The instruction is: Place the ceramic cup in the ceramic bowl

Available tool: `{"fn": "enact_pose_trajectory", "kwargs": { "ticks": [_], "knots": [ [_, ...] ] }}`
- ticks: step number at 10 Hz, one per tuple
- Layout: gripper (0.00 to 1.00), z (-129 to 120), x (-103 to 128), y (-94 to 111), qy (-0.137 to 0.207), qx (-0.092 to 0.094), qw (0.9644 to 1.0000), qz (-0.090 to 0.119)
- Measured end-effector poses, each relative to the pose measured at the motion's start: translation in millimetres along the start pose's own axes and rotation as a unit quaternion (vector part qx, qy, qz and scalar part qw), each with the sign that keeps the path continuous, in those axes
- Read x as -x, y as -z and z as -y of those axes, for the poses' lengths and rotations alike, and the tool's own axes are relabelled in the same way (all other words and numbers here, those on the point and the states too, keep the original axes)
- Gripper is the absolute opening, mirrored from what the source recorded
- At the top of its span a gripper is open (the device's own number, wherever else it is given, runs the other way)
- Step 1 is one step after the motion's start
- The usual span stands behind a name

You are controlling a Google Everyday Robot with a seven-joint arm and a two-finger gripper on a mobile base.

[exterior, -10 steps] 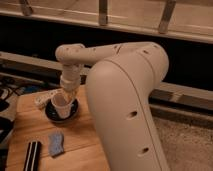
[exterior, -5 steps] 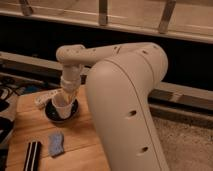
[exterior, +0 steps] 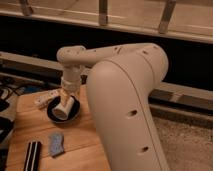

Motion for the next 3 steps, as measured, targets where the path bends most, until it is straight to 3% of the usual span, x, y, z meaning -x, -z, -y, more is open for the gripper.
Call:
{"fn": "enact_pose_trajectory", "kwargs": {
  "ticks": [3],
  "knots": [
    [0.94, 0.4, -1.0, -2.7, 0.001, 0.0, 1.0, 0.002]
  ]
}}
